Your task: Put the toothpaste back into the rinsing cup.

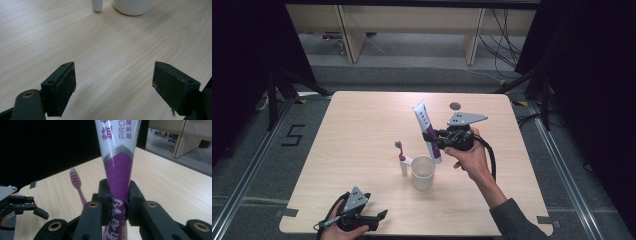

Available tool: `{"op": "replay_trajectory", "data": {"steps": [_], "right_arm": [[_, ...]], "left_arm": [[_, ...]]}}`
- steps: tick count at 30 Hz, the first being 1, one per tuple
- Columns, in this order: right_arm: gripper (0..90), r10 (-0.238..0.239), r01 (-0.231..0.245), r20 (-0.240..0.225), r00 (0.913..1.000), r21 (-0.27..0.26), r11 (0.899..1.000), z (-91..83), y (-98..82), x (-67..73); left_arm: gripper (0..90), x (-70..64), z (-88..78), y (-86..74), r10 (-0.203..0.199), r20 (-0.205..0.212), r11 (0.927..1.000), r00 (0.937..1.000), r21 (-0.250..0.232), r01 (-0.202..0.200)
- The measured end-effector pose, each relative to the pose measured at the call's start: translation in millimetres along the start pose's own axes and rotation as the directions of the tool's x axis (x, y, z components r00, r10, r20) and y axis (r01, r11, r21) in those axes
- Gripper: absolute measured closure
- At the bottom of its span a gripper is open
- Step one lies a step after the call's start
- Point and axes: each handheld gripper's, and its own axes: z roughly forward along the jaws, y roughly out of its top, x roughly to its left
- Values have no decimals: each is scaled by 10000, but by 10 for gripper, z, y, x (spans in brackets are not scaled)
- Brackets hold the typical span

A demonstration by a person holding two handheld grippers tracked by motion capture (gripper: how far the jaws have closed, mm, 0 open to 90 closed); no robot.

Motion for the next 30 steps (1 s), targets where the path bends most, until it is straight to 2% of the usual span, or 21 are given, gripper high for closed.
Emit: {"op": "replay_trajectory", "data": {"steps": [1, 2, 3, 4, 8, 10, 12, 14, 15, 17, 18, 19, 20, 21, 23, 24, 25, 26, 28, 29, 30], "right_arm": [[774, -145, 145, 60, 9999, 46, 9999, -2, 5, 8], [774, -200, 200, 54, 9998, 55, 9998, 1, 8, 19], [773, -102, 102, -105, 9999, -42, 9999, 14, 5, 34], [774, 10, -11, -118, 9999, -75, 10000, 16, -2, 54], [773, -89, 88, -257, 9996, -39, 10000, 42, -24, 103], [774, -162, 157, -320, 9994, -162, 9997, 56, -41, 110], [773, -30, 34, -241, 9997, 139, 9999, 58, -57, 136], [773, -85, 88, -418, 9991, 60, 9999, 94, -76, 137], [773, 73, -71, -426, 9991, 52, 10000, 106, -90, 158], [773, -63, 69, -524, 9986, 122, 9999, 136, -106, 166], [773, -362, 365, -400, 9985, 71, 9993, 150, -112, 166], [773, -404, 409, -346, 9986, 148, 9991, 159, -119, 181], [773, -216, 223, -381, 9990, 168, 9996, 176, -133, 206], [773, -267, 275, -462, 9986, 168, 9995, 199, -150, 198], [773, -362, 372, -402, 9985, 262, 9990, 214, -169, 204], [773, -396, 405, -386, 9985, 235, 9989, 233, -183, 205], [773, -264, 277, -470, 9985, 281, 9992, 248, -200, 213], [773, -90, 109, -456, 9989, 420, 9991, 247, -216, 231], [773, -542, 561, -437, 9976, 439, 9975, 280, -242, 212], [772, -378, 403, -456, 9982, 552, 9977, 289, -260, 230], [772, -493, 520, -499, 9975, 556, 9971, 304, -275, 217]], "left_arm": [[185, 13, -15, 2, 208, 17, 9996, 9998, 203, -208], [185, 3, -4, 2, 47, -2, 10000, 10000, 39, -47], [185, 15, -13, 6, 192, 3, 9997, 9998, 182, -192], [185, 8, -6, 4, 98, 0, 9999, 10000, 105, -98], [185, 18, -14, 8, 199, -5, 9996, 9998, 204, -199], [185, 3, -1, 4, 59, 2, 10000, 10000, 61, -59], [185, 7, -10, 0, 200, 39, 9996, 9998, 209, -201], [185, 2, 0, 3, 55, 8, 10000, 10000, 65, -55], [185, 4, -2, 4, 71, 7, 9999, 10000, 92, -72], [186, 13, -12, 2, 215, 39, 9995, 9998, 222, -216], [185, 9, -6, 2, 110, 26, 9999, 9999, 116, -110], [185, 20, -14, 6, 231, 4, 9995, 9997, 231, -231], [185, 18, -12, 7, 204, -20, 9995, 9998, 221, -204], [185, 3, -2, 2, 57, 15, 10000, 10000, 65, -57], [185, 13, -13, 2, 213, 42, 9995, 9998, 217, -213], [186, 5, -3, 3, 57, 11, 10000, 10000, 64, -57], [185, 16, -12, 8, 204, 14, 9995, 9998, 221, -204], [185, 2, 0, 5, 53, 5, 10000, 10000, 84, -53], [186, 9, -11, 1, 216, 32, 9995, 9998, 216, -216], [186, 14, -13, 4, 229, 21, 9995, 9997, 220, -229], [186, 7, -3, 4, 81, -2, 9999, 10000, 86, -81]]}}
